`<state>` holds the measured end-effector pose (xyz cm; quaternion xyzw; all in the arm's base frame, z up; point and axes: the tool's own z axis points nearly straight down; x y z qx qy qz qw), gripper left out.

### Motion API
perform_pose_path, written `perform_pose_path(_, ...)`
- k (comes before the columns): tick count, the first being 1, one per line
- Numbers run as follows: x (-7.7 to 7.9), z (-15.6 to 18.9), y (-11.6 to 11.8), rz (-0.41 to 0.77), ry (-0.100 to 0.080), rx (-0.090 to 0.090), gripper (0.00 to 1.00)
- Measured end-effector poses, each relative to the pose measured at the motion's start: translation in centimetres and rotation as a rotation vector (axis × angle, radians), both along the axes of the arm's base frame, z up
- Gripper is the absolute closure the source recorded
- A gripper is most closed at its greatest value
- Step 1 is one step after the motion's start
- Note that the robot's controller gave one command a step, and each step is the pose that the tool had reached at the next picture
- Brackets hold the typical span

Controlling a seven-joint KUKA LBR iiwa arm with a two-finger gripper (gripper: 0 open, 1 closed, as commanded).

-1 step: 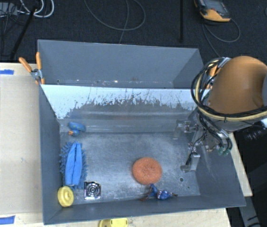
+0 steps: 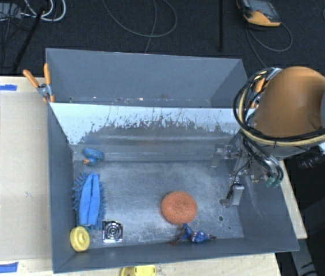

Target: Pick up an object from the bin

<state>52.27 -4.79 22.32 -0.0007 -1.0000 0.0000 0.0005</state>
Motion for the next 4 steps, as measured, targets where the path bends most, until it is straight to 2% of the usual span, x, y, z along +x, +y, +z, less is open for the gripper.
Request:
perform_pose_path(1, -1.5, -4.0, 2.2, -0.034, -0.008, -0.001, 0.00)
perform_pose_path(2, -4.6, -8.2, 5.2, -0.039, 0.006, 0.001, 0.00)
perform_pose_path(3, -2.3, -11.0, 4.4, -0.109, -0.001, 0.001, 0.00)
perform_pose_path(4, -3.7, -15.0, 5.8, -0.128, -0.007, 0.001, 1.00)
